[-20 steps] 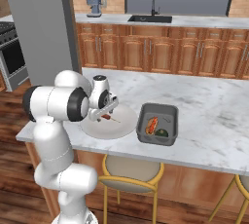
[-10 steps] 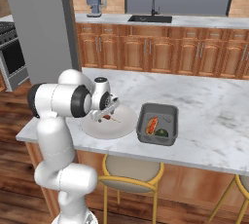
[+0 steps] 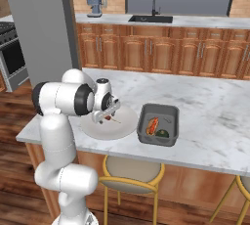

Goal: Place one cooked food and one vegetable from the large plate to each tupperware container.

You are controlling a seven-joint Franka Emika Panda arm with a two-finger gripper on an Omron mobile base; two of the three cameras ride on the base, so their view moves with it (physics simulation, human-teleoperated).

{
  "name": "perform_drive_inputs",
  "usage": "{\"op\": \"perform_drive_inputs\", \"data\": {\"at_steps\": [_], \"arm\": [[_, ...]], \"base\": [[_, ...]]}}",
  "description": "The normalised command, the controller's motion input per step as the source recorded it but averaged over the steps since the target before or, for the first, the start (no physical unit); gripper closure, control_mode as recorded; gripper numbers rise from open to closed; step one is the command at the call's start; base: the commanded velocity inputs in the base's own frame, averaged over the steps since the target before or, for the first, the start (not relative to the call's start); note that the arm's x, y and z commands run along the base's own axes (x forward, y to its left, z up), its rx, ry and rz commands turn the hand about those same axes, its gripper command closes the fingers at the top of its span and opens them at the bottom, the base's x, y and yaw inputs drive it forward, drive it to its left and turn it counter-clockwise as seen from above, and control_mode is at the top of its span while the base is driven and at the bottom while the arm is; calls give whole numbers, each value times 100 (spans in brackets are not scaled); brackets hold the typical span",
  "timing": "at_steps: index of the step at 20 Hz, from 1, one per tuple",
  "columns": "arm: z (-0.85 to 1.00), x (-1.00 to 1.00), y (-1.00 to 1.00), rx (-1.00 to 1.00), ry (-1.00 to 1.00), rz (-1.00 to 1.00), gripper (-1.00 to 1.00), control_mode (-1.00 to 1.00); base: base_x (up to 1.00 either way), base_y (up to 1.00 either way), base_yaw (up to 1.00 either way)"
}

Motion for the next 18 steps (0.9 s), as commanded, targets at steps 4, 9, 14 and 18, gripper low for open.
{"op": "perform_drive_inputs", "data": {"at_steps": [4,9,14,18], "arm": [[-11,12,0,0,2,0,-100,-100],[-3,0,0,0,0,0,-100,-100],[0,0,0,0,0,0,100,-100],[0,0,0,0,0,0,100,-100]], "base": [[0,0,0],[0,0,0],[0,0,0],[0,0,0]]}}
